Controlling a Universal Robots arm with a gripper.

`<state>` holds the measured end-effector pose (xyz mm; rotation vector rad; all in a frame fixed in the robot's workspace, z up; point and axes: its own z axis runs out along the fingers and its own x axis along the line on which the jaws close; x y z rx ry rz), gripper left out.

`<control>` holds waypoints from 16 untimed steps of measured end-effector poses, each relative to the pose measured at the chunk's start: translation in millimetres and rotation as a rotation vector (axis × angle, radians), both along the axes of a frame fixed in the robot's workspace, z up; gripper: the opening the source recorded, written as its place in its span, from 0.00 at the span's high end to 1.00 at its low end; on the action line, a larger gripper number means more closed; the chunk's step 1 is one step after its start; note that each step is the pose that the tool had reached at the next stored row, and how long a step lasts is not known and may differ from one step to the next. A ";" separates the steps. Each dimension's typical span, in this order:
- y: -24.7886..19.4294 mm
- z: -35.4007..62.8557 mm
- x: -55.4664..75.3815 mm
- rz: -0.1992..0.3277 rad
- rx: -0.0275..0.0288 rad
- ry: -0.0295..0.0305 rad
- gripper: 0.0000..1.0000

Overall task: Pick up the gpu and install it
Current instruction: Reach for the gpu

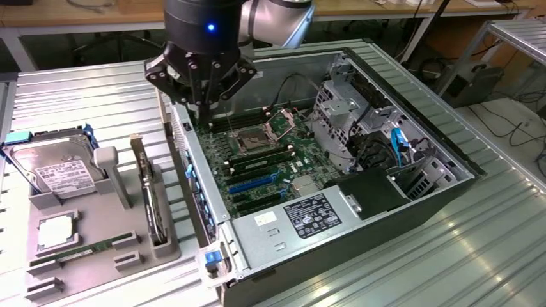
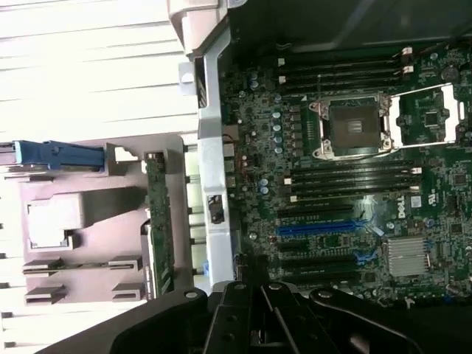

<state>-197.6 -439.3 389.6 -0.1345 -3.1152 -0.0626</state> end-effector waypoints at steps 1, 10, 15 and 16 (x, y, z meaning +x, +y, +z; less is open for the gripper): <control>-1.1 -0.8 -5.9 0.000 -0.0003 0.0000 0.89; -6.9 -6.9 -46.9 0.000 -0.0032 0.0000 0.89; -8.0 -13.4 -70.4 0.000 -0.0043 0.0000 0.89; -8.0 -14.6 -73.8 0.000 -0.0044 0.0000 0.89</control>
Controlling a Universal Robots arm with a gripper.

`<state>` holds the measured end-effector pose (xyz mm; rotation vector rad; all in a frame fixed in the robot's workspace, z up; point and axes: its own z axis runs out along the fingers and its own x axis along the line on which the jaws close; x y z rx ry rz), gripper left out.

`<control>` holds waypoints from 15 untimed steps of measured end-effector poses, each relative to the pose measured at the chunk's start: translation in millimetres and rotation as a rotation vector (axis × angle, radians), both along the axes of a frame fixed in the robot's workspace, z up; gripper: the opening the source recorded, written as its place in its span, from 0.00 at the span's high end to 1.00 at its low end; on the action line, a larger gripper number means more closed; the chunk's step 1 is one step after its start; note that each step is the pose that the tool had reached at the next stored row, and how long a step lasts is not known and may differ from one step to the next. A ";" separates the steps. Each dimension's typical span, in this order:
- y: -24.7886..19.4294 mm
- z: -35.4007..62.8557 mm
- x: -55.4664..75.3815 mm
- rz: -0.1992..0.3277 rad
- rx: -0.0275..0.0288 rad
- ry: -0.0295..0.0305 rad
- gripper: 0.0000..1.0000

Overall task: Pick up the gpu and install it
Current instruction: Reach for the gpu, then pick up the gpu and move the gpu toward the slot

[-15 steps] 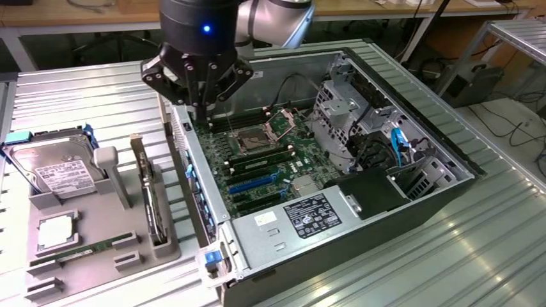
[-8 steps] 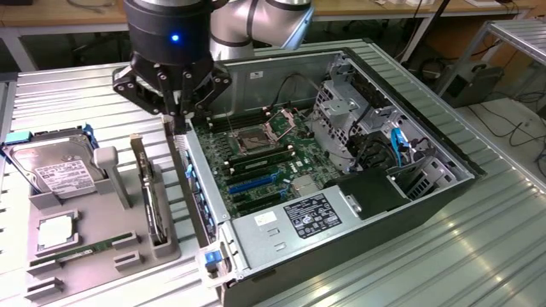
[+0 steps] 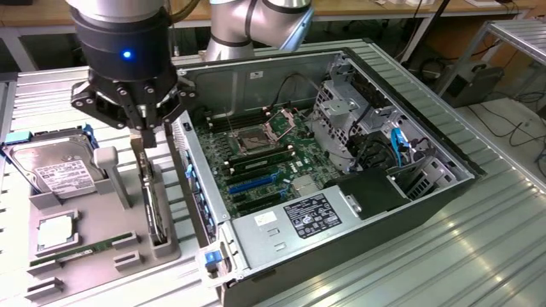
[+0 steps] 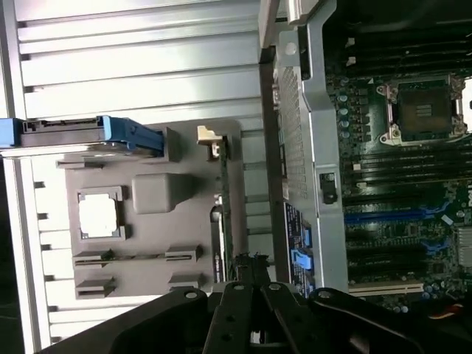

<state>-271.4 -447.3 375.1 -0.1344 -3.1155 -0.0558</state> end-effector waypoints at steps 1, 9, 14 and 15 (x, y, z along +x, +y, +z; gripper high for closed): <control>0.0 -3.2 -8.7 0.000 0.0000 0.0000 0.89; -0.1 -8.4 -20.2 0.000 -0.0001 0.0000 0.89; -0.1 -8.4 -20.2 0.000 0.0000 0.0000 0.89; -0.1 -8.4 -20.2 0.000 0.0000 0.0000 0.89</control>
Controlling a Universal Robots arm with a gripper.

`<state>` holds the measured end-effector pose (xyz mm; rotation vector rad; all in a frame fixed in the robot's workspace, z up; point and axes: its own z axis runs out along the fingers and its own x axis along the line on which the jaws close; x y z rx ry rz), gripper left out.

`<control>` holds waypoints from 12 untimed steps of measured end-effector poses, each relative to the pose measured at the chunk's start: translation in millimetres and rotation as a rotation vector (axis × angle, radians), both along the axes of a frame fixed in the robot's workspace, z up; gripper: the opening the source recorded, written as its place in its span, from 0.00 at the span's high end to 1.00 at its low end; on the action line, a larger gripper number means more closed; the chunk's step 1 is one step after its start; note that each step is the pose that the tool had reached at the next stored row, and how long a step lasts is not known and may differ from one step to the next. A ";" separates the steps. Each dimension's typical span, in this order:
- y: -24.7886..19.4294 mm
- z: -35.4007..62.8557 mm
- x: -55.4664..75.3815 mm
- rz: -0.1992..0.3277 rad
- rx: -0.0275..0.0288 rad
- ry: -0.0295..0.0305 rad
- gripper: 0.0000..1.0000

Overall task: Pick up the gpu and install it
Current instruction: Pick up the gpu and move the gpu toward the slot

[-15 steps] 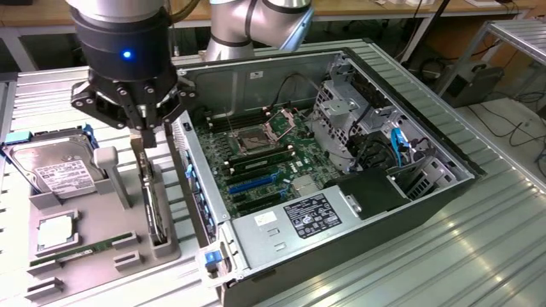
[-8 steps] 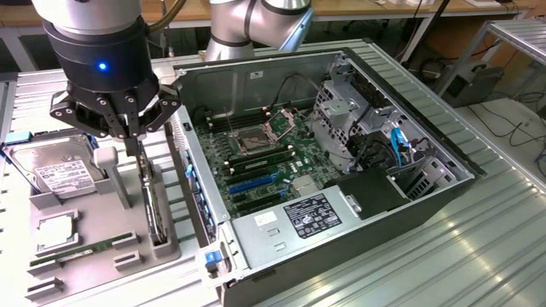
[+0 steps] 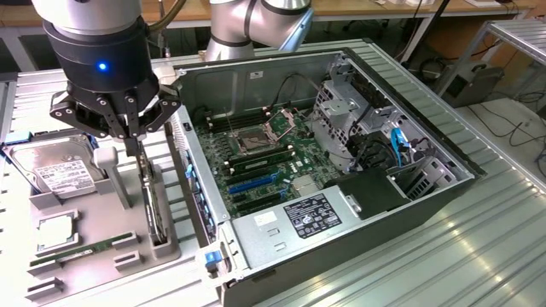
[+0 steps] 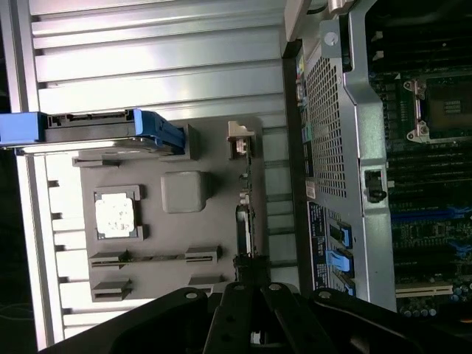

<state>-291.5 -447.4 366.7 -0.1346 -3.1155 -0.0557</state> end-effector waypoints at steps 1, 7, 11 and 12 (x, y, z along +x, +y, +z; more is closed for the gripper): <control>0.0 0.0 0.0 0.000 0.0000 0.0000 0.89; 0.0 0.0 0.0 0.000 0.0000 0.0000 0.83; 0.0 -6.0 -0.2 0.000 -0.0033 -0.0004 0.70; 0.0 -9.5 -0.7 0.000 -0.0033 -0.0004 0.64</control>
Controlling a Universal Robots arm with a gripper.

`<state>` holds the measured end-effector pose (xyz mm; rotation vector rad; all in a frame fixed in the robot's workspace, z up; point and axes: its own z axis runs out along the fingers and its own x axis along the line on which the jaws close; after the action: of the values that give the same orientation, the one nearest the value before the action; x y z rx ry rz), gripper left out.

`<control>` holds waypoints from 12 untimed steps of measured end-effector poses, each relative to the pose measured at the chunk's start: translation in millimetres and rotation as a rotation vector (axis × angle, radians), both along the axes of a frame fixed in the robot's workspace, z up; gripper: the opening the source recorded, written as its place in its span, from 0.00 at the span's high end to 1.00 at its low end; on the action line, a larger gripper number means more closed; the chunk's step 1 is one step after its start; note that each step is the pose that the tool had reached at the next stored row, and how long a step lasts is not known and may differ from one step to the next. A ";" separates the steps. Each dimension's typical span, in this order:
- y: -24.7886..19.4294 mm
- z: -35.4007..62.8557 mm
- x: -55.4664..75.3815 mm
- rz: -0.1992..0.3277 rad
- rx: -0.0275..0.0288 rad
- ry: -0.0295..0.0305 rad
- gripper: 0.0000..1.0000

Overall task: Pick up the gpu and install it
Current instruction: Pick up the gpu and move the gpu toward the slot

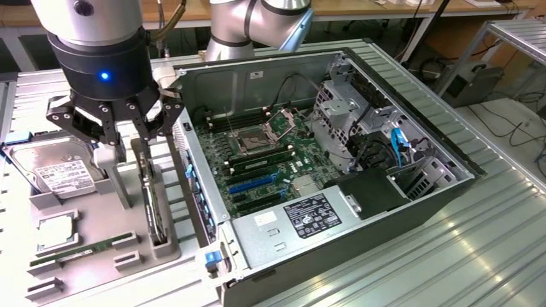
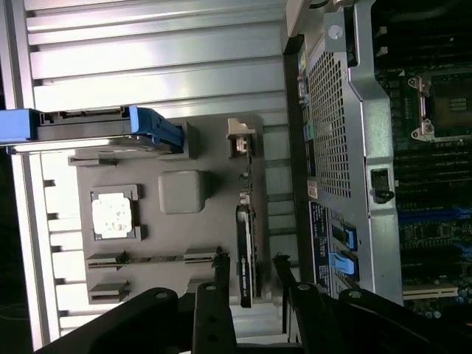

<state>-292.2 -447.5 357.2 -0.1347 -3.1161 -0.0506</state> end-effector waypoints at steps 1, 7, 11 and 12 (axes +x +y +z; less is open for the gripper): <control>-0.4 -3.2 -0.8 0.000 0.0000 -0.0003 0.64; -6.1 -15.7 -5.5 0.000 0.0000 -0.0048 0.64; -8.2 -21.7 -7.6 0.000 0.0000 -0.0091 0.64; -8.4 -23.5 -8.3 0.000 0.0001 -0.0099 0.64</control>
<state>-300.5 -455.8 333.7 -0.1348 -3.1260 -0.0516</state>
